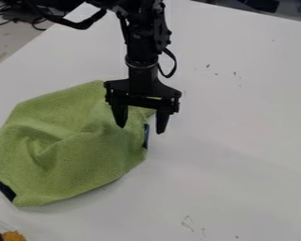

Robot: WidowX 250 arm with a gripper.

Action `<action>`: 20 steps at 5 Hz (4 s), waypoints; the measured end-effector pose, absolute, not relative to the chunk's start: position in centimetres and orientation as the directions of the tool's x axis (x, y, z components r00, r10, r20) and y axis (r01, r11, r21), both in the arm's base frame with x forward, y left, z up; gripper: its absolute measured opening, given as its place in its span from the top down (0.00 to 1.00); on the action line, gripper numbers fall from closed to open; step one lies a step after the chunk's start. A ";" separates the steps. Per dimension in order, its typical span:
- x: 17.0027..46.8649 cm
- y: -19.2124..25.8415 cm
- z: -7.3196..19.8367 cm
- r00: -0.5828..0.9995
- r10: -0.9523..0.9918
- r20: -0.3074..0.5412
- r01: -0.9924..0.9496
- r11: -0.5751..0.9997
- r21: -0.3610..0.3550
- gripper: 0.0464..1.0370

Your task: Unfold the cloth from left to right

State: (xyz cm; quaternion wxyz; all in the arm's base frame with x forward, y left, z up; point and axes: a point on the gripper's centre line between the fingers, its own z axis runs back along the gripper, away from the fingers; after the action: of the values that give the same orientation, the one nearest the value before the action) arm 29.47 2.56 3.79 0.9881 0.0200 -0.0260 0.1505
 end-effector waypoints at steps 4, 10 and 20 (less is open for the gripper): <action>30.2 0.8 2.4 0.963 0.268 0.041 -0.270 0.962 0.048 0.04; 31.3 3.3 0.0 0.955 0.291 0.049 -0.287 0.955 -0.077 0.86; 23.5 -7.5 4.7 0.892 0.393 0.222 -0.399 0.917 -0.019 0.99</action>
State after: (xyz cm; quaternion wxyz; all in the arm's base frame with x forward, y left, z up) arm 23.47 -7.48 4.69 0.9726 0.0138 -0.1114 0.2034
